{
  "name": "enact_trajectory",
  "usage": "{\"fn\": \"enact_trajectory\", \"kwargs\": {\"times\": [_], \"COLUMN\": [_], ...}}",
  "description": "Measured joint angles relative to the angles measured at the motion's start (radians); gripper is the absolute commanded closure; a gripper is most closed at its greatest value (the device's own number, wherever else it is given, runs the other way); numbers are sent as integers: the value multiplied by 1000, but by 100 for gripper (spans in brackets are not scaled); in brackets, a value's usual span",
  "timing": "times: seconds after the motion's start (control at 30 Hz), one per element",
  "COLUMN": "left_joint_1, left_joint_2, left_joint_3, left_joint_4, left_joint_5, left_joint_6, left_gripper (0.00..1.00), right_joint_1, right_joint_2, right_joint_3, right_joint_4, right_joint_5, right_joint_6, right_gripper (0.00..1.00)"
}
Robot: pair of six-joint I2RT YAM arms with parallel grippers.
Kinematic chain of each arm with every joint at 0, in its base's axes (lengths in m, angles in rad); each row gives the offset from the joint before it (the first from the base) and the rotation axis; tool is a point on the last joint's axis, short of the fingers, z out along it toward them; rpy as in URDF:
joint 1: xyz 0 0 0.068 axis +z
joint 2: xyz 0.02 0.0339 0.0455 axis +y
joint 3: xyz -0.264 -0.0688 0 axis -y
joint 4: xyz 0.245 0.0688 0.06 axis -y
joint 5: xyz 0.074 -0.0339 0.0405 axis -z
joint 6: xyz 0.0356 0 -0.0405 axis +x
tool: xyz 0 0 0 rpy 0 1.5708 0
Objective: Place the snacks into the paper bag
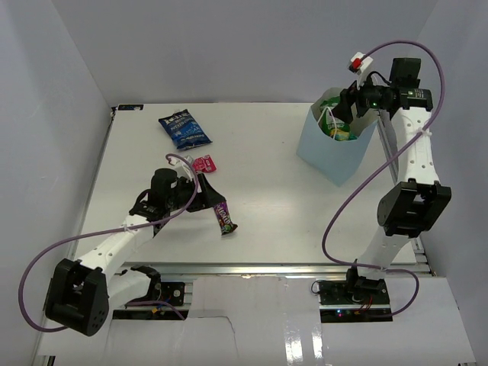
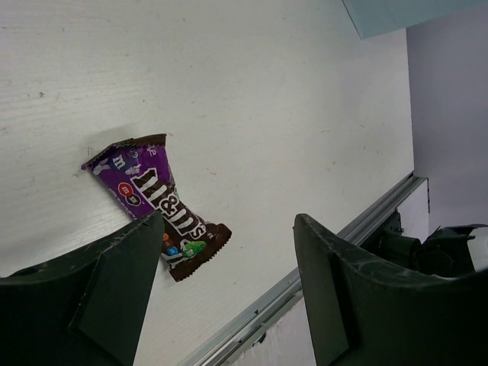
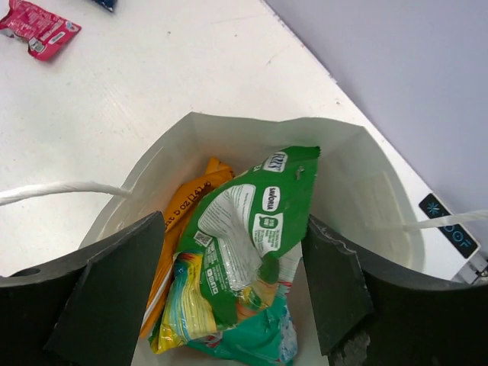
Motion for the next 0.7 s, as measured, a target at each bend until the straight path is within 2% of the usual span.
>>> {"fn": "enact_trajectory", "kwargs": {"times": [0.3, 0.4, 0.53, 0.7], "left_joint_1": [0, 0, 0, 0], "left_joint_2": [35, 48, 63, 67], "left_joint_3": [16, 19, 22, 31], "left_joint_4": [-48, -62, -77, -89], "left_joint_5": [-42, -59, -65, -67], "left_joint_6": [-10, -17, -24, -25], "left_gripper": [21, 21, 21, 21], "right_joint_1": [-2, -2, -2, 0], "right_joint_2": [-94, -176, -266, -248], "right_joint_3": [-12, -29, -33, -69], "right_joint_4": [38, 108, 188, 209], "right_joint_5": [10, 8, -18, -27], "right_joint_6": [38, 83, 125, 140], "right_gripper": [25, 32, 56, 62]}}
